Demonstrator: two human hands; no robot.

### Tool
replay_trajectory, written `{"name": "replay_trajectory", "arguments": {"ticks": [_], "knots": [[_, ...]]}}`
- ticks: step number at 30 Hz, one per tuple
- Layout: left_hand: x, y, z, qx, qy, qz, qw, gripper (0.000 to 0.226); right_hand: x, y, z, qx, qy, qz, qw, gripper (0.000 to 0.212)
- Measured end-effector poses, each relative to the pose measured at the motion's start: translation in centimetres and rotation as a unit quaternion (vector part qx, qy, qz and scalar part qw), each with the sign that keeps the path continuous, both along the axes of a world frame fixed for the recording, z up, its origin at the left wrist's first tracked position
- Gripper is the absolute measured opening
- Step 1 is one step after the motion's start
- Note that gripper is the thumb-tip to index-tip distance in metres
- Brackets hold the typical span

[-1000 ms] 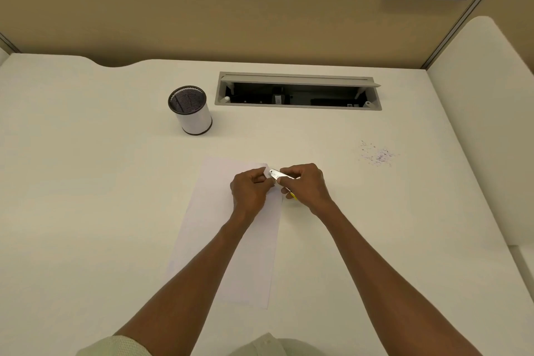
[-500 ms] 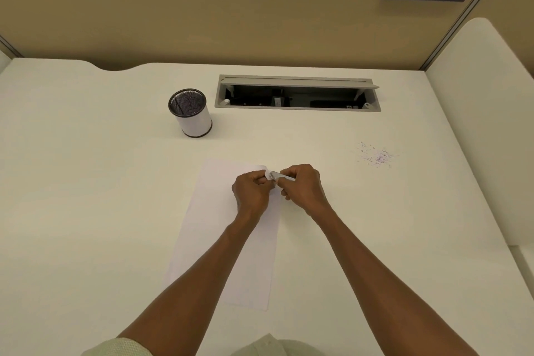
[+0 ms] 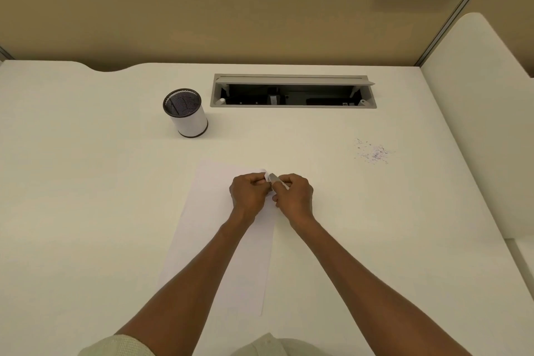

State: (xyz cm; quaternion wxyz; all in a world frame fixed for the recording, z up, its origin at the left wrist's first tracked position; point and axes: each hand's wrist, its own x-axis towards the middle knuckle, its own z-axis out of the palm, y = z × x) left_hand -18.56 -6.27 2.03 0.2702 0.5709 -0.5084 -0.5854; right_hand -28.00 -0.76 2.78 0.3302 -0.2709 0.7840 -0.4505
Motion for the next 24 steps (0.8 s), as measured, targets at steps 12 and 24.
{"name": "replay_trajectory", "arguments": {"ticks": [12,24], "knots": [[-0.11,0.09,-0.35,0.034,0.022,0.000,0.999,0.013,-0.13,-0.17,0.02,0.010,0.095,0.037,0.995,0.046],[-0.41,-0.53,-0.49,0.038,-0.001,-0.028,0.999,0.013,-0.36,0.00,0.00,0.026,0.115,0.050,0.992,0.049]]}}
